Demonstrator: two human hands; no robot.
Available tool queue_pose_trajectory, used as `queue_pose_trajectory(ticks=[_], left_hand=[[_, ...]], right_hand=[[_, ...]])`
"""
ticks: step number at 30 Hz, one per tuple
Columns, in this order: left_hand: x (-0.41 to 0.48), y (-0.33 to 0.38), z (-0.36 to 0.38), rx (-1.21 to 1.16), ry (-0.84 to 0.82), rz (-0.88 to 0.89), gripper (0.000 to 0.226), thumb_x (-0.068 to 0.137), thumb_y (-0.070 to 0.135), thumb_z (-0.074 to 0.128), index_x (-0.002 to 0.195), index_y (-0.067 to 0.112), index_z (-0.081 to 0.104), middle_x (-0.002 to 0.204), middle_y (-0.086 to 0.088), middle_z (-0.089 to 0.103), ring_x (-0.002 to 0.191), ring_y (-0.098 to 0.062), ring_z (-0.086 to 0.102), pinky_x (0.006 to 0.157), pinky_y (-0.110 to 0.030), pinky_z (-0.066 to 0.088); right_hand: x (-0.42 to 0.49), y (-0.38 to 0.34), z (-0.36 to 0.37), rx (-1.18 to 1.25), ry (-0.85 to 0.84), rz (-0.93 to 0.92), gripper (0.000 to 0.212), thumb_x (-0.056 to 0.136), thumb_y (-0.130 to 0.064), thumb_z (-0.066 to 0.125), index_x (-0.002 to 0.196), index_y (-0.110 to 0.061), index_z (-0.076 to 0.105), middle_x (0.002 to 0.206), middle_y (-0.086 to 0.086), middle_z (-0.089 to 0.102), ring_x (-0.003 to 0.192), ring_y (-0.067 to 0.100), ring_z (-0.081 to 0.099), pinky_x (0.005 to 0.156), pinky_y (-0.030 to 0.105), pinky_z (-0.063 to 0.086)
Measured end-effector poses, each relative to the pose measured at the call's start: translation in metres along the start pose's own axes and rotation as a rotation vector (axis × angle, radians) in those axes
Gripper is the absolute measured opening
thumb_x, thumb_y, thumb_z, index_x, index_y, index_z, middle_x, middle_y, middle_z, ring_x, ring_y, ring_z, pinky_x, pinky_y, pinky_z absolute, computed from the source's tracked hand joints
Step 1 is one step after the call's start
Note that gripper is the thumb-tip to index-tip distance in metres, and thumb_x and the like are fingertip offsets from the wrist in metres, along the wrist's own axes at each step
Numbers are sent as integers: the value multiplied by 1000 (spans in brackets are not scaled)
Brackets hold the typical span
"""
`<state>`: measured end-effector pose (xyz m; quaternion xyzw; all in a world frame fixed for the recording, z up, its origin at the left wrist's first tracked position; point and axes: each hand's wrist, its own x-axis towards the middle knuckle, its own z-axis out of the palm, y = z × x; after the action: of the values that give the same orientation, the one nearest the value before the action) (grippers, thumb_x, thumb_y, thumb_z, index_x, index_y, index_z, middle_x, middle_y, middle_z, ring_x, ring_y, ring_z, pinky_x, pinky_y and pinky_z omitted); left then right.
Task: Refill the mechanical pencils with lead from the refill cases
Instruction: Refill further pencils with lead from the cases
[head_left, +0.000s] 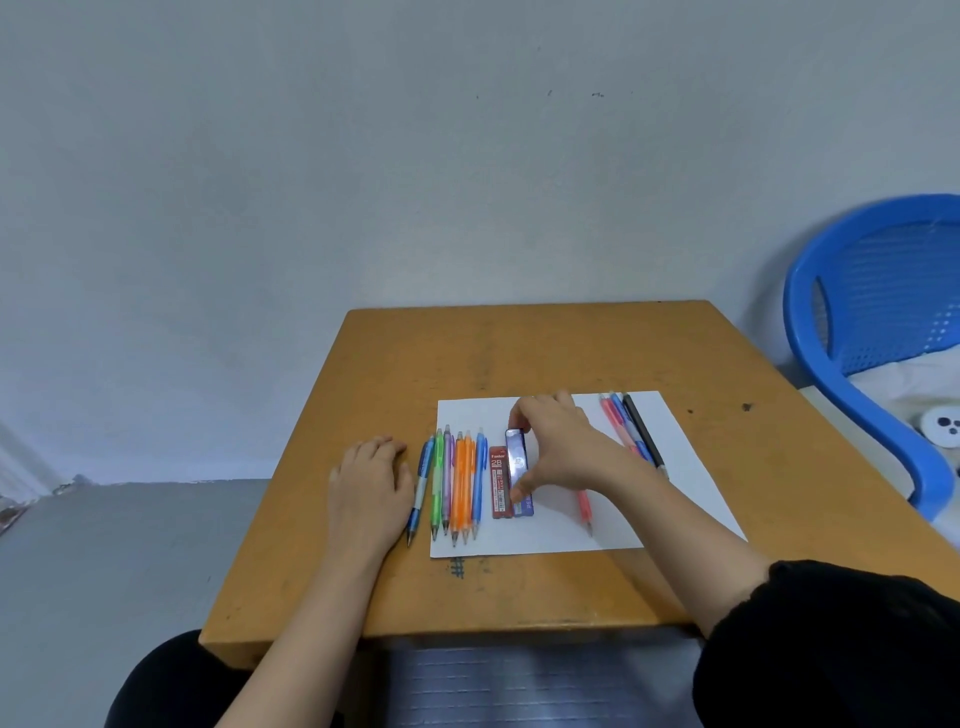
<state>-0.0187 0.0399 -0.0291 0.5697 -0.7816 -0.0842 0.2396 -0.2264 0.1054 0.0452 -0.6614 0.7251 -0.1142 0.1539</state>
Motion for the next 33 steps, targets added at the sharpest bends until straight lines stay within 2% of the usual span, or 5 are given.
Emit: queue_pose_trajectory(ticks=[4, 9, 17, 25, 33], left_hand=[[-7, 2, -2, -51, 90, 81, 27, 96, 20, 50, 119, 16, 64, 119, 2, 64, 115, -14, 54, 94, -32, 39], [-19, 15, -5, -156, 244, 250, 26, 90, 22, 50, 105, 12, 69, 102, 0, 70, 99, -17, 62, 84, -30, 37], [-31, 58, 4, -254, 315, 483, 37, 83, 36, 57, 108, 12, 68, 103, -1, 70, 100, -13, 56, 85, -25, 38], [-30, 58, 16, -171, 454, 516, 31, 85, 36, 60, 98, 11, 73, 92, -1, 72, 91, -14, 58, 78, -26, 37], [-39, 57, 15, -354, 428, 572, 37, 95, 27, 50, 109, -2, 69, 99, -11, 71, 93, -14, 56, 85, -20, 41]], right_hand=[[-5, -1, -6, 264, 70, 40, 38, 75, -27, 79, 104, -22, 56, 103, -9, 53, 96, 5, 46, 73, 19, 43], [-15, 3, -11, 677, 90, 143, 17, 82, -13, 73, 91, -18, 58, 77, 3, 64, 75, 11, 62, 66, 28, 51], [-28, 3, -2, 715, 227, 84, 20, 86, -6, 66, 97, -22, 67, 78, 10, 63, 64, 12, 58, 64, 27, 53], [-40, 0, 5, 1079, 299, 88, 17, 85, 2, 65, 96, -11, 68, 88, 22, 69, 64, 15, 68, 67, 23, 57], [-51, 11, 5, 1067, 282, -57, 33, 79, 6, 69, 96, -23, 70, 88, 2, 74, 79, 17, 71, 76, 21, 55]])
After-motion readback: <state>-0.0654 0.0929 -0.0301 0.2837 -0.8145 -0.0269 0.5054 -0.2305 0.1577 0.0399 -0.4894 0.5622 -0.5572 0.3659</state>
